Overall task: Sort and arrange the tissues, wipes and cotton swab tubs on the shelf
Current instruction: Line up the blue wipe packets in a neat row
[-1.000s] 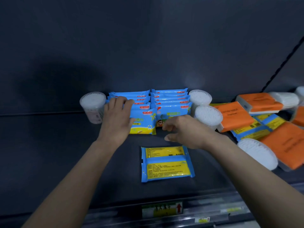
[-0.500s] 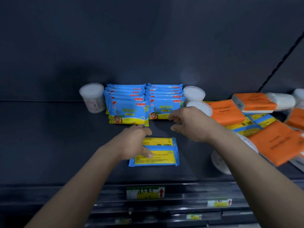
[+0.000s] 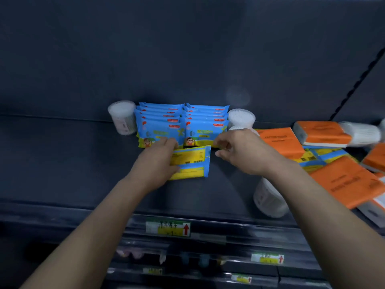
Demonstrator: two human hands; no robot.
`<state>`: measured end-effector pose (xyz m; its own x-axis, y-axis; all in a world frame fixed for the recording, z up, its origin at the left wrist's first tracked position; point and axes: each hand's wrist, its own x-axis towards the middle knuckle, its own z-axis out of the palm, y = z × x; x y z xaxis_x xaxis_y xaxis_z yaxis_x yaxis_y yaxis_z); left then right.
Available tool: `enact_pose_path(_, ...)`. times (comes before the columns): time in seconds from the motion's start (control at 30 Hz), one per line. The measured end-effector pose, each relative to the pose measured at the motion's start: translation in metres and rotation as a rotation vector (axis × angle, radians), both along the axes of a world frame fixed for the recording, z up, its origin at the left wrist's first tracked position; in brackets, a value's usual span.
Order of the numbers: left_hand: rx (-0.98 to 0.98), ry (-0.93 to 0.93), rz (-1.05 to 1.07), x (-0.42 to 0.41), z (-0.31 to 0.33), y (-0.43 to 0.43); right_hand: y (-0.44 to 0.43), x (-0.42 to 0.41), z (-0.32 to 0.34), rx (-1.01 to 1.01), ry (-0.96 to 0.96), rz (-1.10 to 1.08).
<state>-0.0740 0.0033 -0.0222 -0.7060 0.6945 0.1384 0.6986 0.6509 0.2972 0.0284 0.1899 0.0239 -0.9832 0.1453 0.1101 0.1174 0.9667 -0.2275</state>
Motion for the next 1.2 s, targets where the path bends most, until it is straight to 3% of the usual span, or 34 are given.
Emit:
enact_pose_path(0.07, 0.078, 0.065, -0.053, 0.001, -0.002, -0.007, -0.002, -0.003, -0.001, 0.028, 0.003, 0.011)
enact_pose_path(0.27, 0.010, -0.241, -0.180, -0.002, -0.013, -0.023, -0.010, -0.014, -0.002, -0.032, -0.022, 0.026)
enact_pose_path(0.43, 0.061, -0.305, -0.115, -0.024, -0.015, -0.019, -0.010, -0.015, -0.001, 0.014, -0.003, -0.046)
enact_pose_path(0.53, -0.114, -0.414, -0.160, -0.035, -0.014, -0.004, -0.010, -0.013, -0.001, -0.008, -0.008, -0.098)
enact_pose_path(0.67, -0.366, -0.355, -0.270, -0.043, -0.009, 0.013, -0.002, 0.000, 0.004, -0.025, 0.019, -0.189)
enact_pose_path(0.97, 0.262, -0.316, -0.380, -0.019, 0.054, 0.047, 0.069, 0.051, 0.014, -0.021, 0.086, -0.486)
enact_pose_path(1.2, 0.450, -0.153, -0.303, 0.020, 0.076, 0.103, 0.138, 0.080, -0.001, -0.040, -0.059, -0.558)
